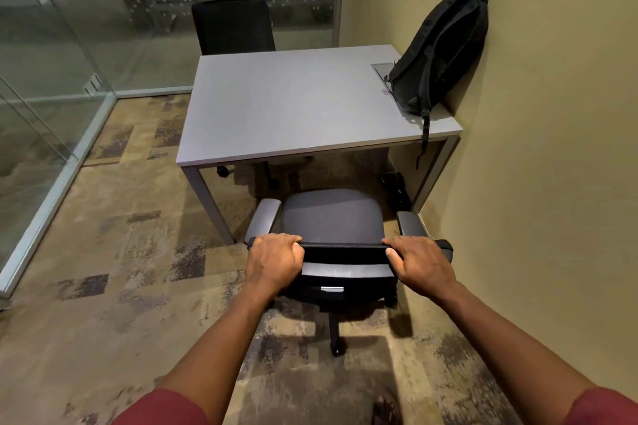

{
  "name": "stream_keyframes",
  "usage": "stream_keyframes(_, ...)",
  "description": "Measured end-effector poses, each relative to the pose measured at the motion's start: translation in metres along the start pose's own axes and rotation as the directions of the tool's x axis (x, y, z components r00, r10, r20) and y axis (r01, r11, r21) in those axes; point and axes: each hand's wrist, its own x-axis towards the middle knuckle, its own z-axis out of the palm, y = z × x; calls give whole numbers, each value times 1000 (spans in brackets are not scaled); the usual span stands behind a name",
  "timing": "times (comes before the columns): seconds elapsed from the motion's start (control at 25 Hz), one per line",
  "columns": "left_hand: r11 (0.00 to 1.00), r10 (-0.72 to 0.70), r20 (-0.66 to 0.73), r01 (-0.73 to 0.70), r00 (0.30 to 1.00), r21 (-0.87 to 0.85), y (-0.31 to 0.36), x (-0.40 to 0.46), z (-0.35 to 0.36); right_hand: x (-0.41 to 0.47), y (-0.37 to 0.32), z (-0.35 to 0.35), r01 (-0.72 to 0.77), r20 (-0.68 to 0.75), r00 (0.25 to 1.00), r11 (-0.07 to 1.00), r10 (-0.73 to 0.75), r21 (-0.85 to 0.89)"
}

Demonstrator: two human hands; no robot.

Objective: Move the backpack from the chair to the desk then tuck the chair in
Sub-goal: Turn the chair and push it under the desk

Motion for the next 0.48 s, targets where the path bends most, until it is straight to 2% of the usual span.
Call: stream_keyframes(0.48, 987, -161, 10, 161, 987, 13, 56, 62, 14, 80, 84, -3, 144, -32, 989, 989, -144, 13)
